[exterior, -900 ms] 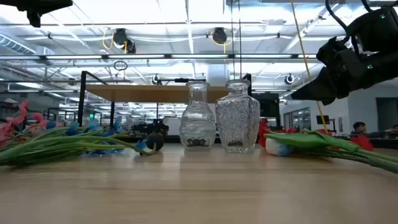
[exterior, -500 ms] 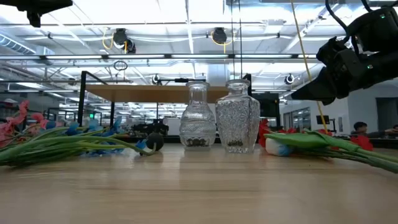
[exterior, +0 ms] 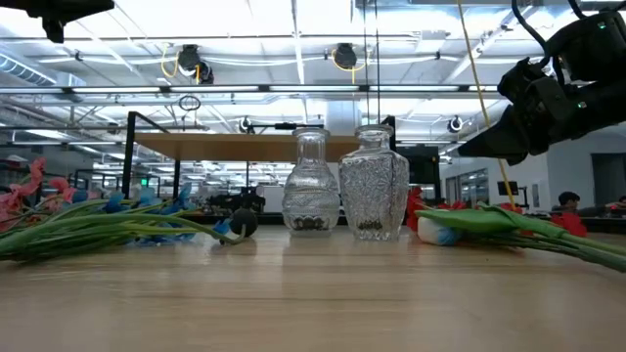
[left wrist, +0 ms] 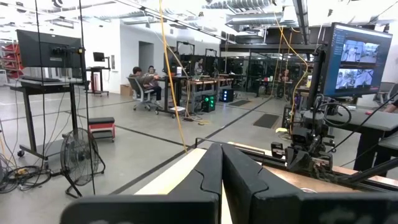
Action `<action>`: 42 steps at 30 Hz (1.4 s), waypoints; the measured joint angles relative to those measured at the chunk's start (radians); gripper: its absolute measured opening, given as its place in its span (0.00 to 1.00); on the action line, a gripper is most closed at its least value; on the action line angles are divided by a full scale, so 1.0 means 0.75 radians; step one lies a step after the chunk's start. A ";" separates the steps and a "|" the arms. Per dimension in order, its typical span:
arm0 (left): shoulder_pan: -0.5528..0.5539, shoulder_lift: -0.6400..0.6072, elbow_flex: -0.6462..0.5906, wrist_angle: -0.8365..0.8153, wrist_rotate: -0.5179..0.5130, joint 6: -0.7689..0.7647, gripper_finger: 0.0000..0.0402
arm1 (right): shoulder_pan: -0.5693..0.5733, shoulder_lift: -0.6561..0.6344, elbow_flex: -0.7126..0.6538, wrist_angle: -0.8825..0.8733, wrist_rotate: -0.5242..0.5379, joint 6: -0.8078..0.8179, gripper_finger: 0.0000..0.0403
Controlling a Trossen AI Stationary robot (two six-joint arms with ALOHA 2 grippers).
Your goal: Pick and place flowers into a vace then onto a shelf
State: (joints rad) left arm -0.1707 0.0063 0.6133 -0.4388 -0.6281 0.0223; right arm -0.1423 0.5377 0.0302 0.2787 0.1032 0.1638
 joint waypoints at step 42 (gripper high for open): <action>0.000 0.001 0.000 0.000 0.001 0.000 0.02 | 0.007 0.006 0.000 0.455 0.153 -0.069 0.01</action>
State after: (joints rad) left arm -0.1707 0.0067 0.6133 -0.4385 -0.6277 0.0223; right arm -0.1369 0.5425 0.0299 0.6200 0.2181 0.1118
